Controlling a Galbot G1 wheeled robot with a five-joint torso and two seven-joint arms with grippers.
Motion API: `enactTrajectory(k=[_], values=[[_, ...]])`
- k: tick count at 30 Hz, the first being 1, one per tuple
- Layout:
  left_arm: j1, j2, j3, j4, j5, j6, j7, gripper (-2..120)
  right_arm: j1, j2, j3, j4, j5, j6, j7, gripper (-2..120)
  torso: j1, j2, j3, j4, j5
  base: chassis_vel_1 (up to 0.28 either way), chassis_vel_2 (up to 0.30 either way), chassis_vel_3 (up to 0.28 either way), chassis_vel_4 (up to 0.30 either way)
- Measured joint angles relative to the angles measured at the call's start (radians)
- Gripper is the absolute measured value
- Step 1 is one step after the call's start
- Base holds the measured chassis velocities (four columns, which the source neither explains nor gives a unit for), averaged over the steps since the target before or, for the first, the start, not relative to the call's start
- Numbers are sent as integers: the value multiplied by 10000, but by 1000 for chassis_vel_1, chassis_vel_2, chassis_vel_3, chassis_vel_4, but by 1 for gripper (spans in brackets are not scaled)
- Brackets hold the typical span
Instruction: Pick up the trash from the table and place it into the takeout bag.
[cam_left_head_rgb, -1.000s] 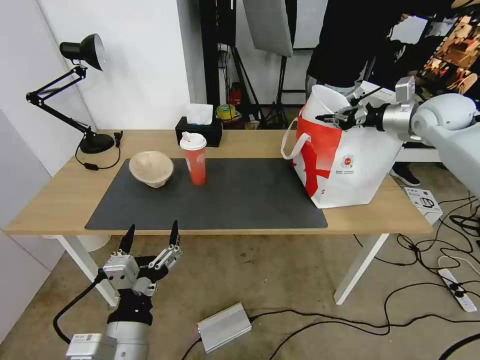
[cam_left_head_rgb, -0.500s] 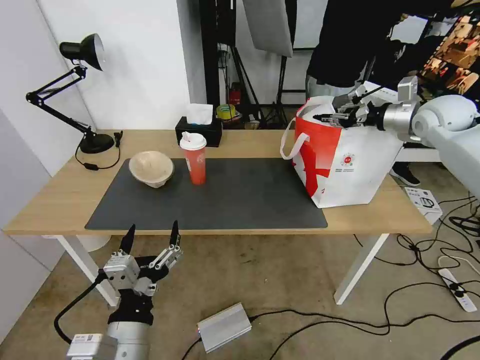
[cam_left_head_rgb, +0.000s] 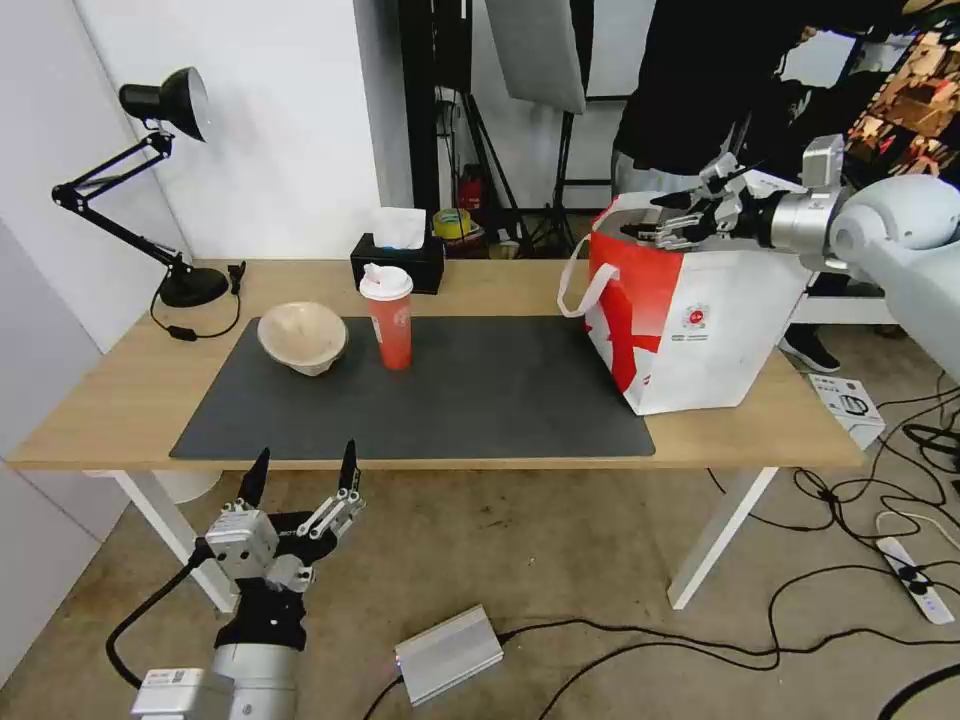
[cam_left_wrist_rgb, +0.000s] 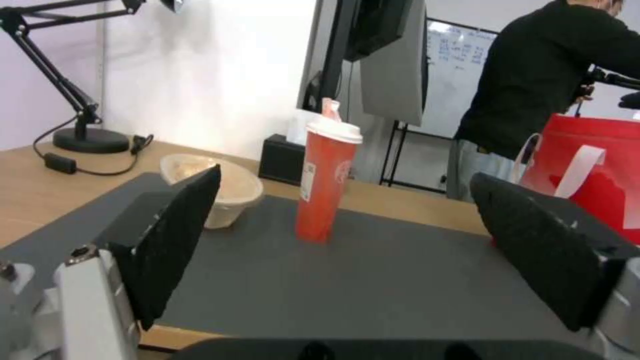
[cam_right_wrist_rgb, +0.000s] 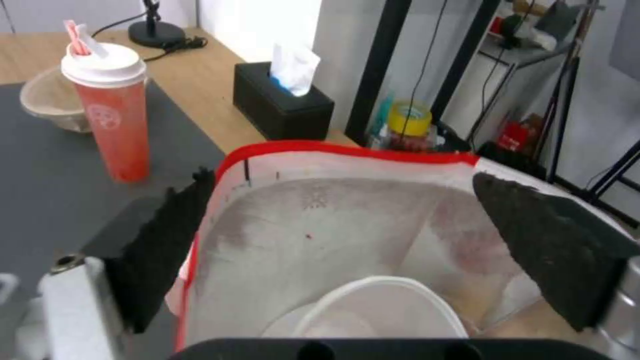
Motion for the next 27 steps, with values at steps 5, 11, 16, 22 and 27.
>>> enactTrajectory(k=[5, 11, 16, 22, 27], values=[[35, -40, 43, -9, 56, -1, 0, 100, 3, -65, 55, 229, 119, 31, 103, 100, 0, 0, 0, 0, 0, 0, 0, 0, 0], [36, -39, 32, -23, 57, -10, -2, 100, -143, -245, 392, 944, 486, 87, 518, 100, 0, 0, 0, 1, -2, 0, 0, 0, 0], [33, -50, 14, -34, 48, -19, -16, 100, -1634, -616, 1609, 2742, 1109, 450, 2235, 100, -1, 0, 0, 0, 1, 0, 0, 0, 0], [32, -81, 5, -19, 58, -32, -27, 100, -3507, -827, 2229, 4472, 1635, 2630, 4846, 100, 0, 0, -1, 1, -2, 0, 0, 0, 0], [24, -151, 17, 58, 115, -32, -45, 100, -4656, -682, 2536, 5356, 1317, 3946, 6791, 100, 0, 0, 0, 1, 1, 0, 0, 0, 0]])
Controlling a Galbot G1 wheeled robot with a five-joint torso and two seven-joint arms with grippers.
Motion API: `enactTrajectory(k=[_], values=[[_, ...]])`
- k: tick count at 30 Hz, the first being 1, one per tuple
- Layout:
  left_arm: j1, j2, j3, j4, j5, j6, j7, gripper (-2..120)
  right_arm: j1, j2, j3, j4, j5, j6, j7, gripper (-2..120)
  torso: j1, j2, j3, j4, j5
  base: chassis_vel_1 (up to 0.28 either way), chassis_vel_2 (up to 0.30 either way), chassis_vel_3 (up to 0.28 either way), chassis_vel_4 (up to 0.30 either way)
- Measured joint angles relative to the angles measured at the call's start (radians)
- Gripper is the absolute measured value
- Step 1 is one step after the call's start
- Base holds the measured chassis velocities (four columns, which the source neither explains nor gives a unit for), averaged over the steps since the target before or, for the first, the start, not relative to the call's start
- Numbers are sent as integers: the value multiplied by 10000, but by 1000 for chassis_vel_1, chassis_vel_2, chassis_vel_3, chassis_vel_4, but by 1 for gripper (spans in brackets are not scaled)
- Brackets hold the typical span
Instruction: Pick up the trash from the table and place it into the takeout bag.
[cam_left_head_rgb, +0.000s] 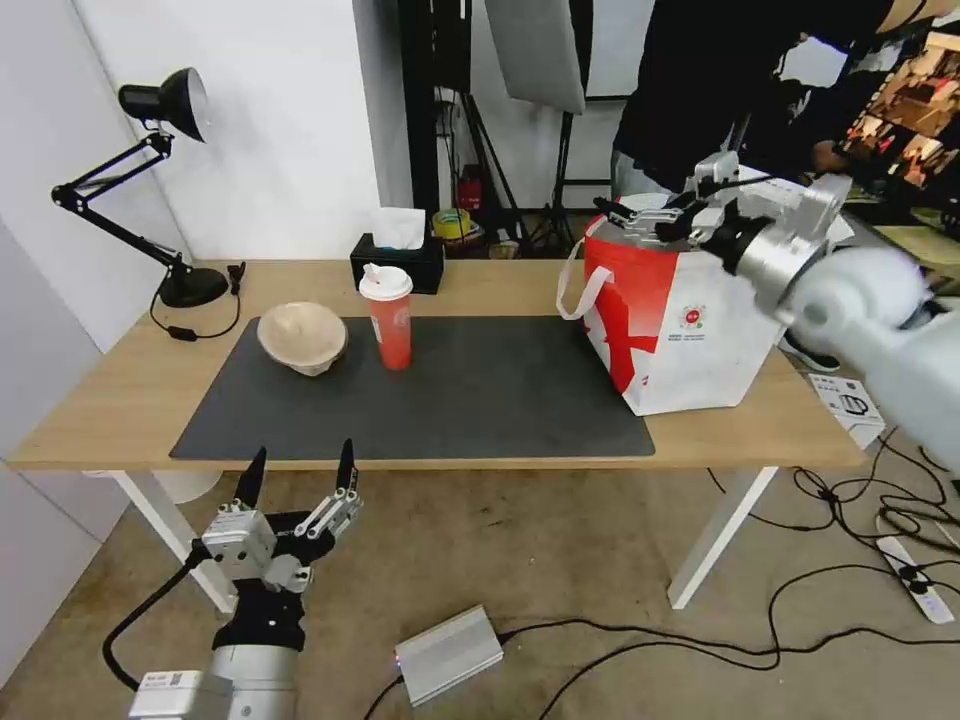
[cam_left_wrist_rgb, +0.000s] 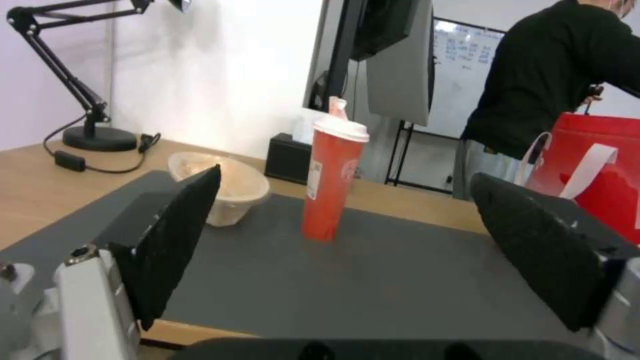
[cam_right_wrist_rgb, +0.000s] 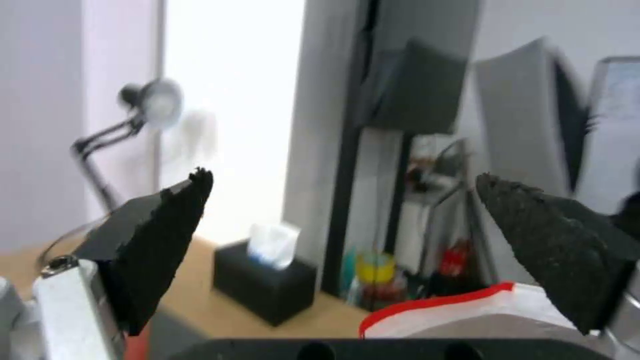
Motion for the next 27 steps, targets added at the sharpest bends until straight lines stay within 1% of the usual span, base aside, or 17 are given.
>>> enactTrajectory(k=[1, 3, 5, 6, 8, 10, 11, 14, 15, 19, 24, 27], values=[[-1, -20, 7, 11, 12, 0, -8, 100, -386, 54, 166, 269, -229, 250, 485, 100, 0, 0, 0, 1, -4, 0, 0, 0, 0], [-2, -25, 8, 15, 20, -3, -12, 100, -1153, 177, 502, 820, -669, 551, 1306, 100, 0, 0, 0, 0, 0, 0, 0, 0, 0], [-1, -25, 8, 16, 22, -4, -12, 100, -1285, 201, 565, 923, -746, 600, 1459, 100, 0, 0, 0, 0, 1, 0, 0, 0, 0], [-1, -24, 4, 16, 24, -6, -15, 100, -1821, 289, 852, 1356, -1120, 750, 2017, 100, 0, 1, 0, -1, -3, 0, 0, 0, 0], [0, -25, -6, 9, 25, -7, -17, 100, -2478, 403, 1193, 1863, -1561, 900, 2621, 100, -1, 0, 0, 0, -2, 0, 0, 0, 0], [-1, -33, -10, 1, 25, -6, -17, 100, -2654, 434, 1293, 2007, -1683, 927, 2773, 100, -1, 0, 0, 0, -1, 0, 0, 0, 0], [-2, -63, -17, -30, 26, -7, -16, 100, -3219, 513, 1556, 2433, -2018, 999, 3191, 100, 0, 0, -1, 1, -4, 0, 0, 0, 0], [5, -87, -22, -35, 46, -7, -16, 100, -4264, 667, 1844, 3064, -2456, 1153, 3900, 100, -1, 1, -1, -2, -1, 0, 0, 0, 0], [5, -87, -22, -35, 46, -7, -16, 100, -4264, 667, 1844, 3064, -2456, 1153, 3900, 100, -1, 1, -1, -2, -1, 0, 0, 0, 0], [5, -112, -39, 6, 83, -8, -16, 100, -5543, 921, 2278, 3607, -3070, 1251, 4297, 100, -1, 1, 0, -2, -1, 0, 0, 0, 0], [6, -150, -40, 9, 153, -9, -16, 100, -6093, 1020, 2462, 3793, -3454, 1325, 4336, 100, -1, 0, 0, 0, -1, 0, 0, 0, 0], [3, -228, -44, 80, 217, -16, -15, 100, -6589, 1035, 2545, 4078, -3861, 1371, 4538, 100, -1, 0, 0, 0, -2, 0, 0, 0, 0]])
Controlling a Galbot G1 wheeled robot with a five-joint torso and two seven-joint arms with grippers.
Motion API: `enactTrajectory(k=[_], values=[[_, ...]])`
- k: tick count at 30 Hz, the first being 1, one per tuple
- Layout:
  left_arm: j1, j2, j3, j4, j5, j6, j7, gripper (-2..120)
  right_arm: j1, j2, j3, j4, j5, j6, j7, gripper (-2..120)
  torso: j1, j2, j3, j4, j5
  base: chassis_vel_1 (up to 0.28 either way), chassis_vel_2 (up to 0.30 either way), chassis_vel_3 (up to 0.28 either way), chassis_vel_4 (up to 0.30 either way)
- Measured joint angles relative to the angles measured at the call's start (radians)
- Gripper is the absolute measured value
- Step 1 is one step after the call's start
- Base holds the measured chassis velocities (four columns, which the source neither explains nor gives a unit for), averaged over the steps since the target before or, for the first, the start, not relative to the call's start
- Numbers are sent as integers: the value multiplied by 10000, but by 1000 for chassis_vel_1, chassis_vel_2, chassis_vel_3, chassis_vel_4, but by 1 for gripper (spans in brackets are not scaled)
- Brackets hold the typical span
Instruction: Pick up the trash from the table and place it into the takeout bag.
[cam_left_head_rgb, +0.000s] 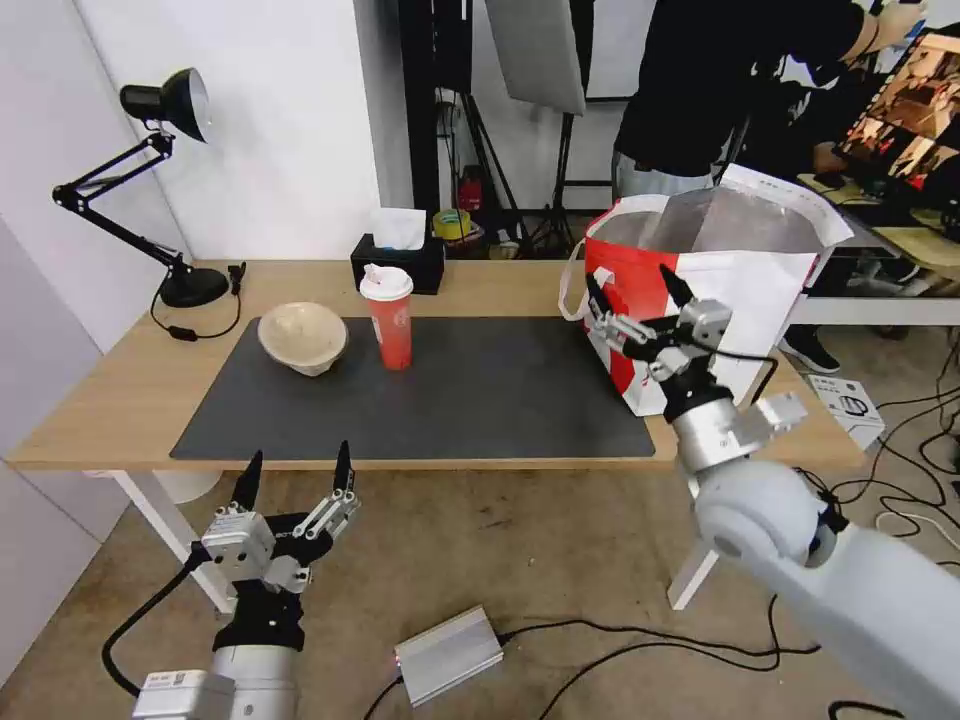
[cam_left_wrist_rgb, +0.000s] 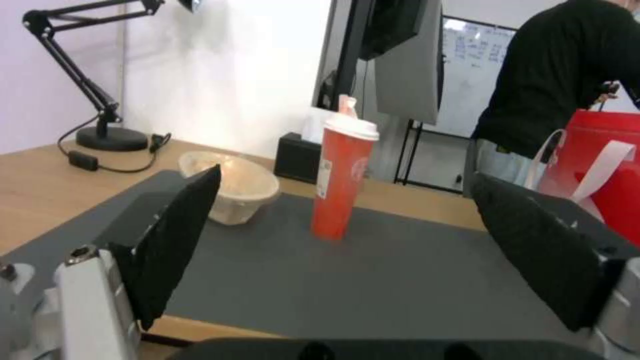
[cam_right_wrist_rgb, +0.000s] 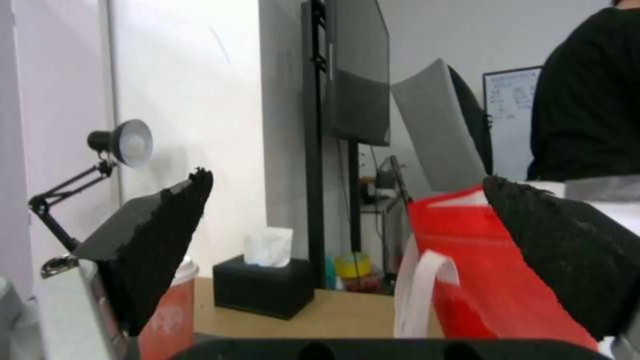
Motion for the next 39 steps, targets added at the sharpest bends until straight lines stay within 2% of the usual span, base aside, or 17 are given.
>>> enactTrajectory(k=[4, 13, 22, 39], values=[[-2, -100, 52, 99, 102, -55, 37, 100, -841, 71, 154, 313, -527, 57, 397, 100, 0, 0, 0, 0, 0, 0, 0, 0, 0], [-37, -182, 81, 189, 250, -198, 136, 100, -2311, 453, 455, 426, -1330, 347, 469, 100, 1, 0, 0, 1, 1, 0, 0, 0, 0], [-17, -187, 33, 188, 238, -206, 129, 100, -4712, 914, 983, 958, -2454, 687, 503, 100, 1, 0, 0, -1, 0, 0, 0, 0, 0], [10, -215, 18, 94, 229, -211, 113, 100, -7030, 1377, 1104, 1471, -3939, 879, 754, 100, 0, 0, 0, -1, 0, 0, 0, 0, 0]])
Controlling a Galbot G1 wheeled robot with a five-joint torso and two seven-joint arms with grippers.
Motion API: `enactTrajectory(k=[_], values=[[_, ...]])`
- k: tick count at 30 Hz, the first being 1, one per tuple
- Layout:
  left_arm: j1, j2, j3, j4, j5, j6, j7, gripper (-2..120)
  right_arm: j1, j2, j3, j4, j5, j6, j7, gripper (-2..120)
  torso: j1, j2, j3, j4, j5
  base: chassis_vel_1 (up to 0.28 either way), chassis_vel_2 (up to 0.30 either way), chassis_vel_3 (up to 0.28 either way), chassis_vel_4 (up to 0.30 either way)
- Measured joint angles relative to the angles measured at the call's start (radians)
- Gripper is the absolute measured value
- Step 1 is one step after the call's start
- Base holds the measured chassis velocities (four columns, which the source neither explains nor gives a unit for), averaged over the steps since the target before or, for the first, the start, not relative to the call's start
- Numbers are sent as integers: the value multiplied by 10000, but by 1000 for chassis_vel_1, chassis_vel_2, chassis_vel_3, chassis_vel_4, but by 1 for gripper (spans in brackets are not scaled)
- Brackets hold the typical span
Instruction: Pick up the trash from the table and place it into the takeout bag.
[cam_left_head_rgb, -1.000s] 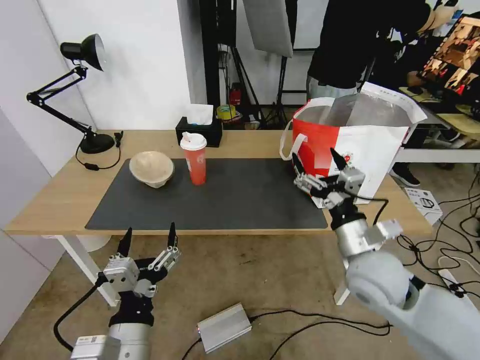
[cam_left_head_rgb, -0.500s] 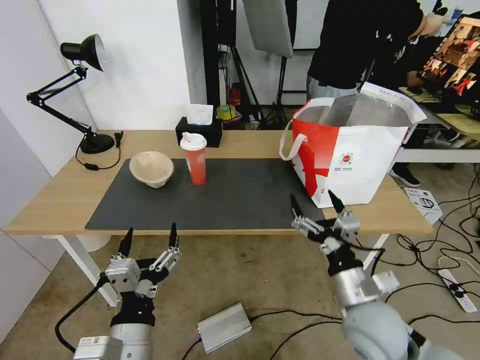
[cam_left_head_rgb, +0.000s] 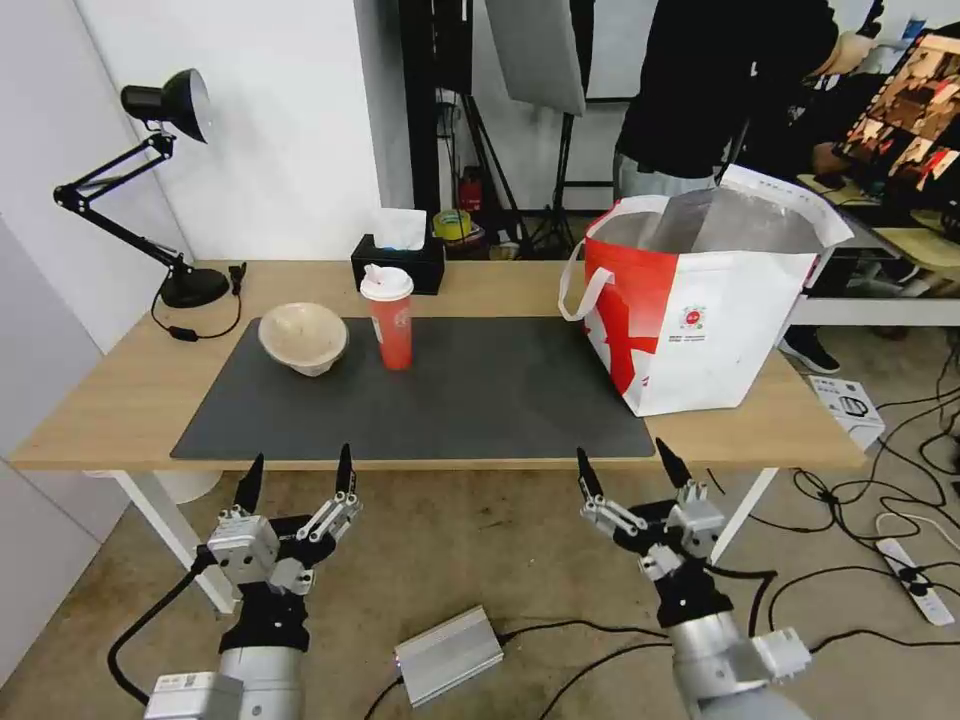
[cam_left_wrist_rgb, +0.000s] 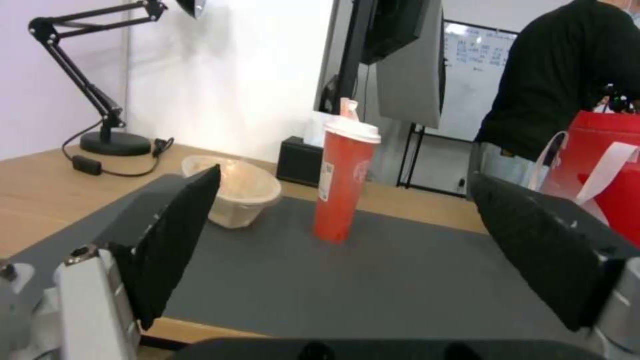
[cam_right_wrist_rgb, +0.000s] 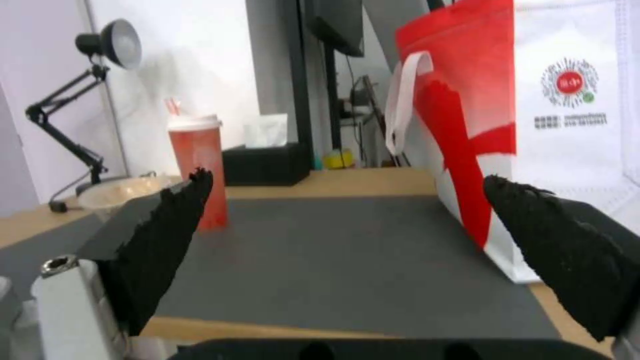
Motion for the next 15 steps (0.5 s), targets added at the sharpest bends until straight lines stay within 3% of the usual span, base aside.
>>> enactTrajectory(k=[15], values=[[-13, 167, -146, -91, -148, -2, -35, 100, -484, 258, 23, 73, -305, -173, 307, 100, 1, 0, 0, 0, 0, 0, 0, 0, 0]])
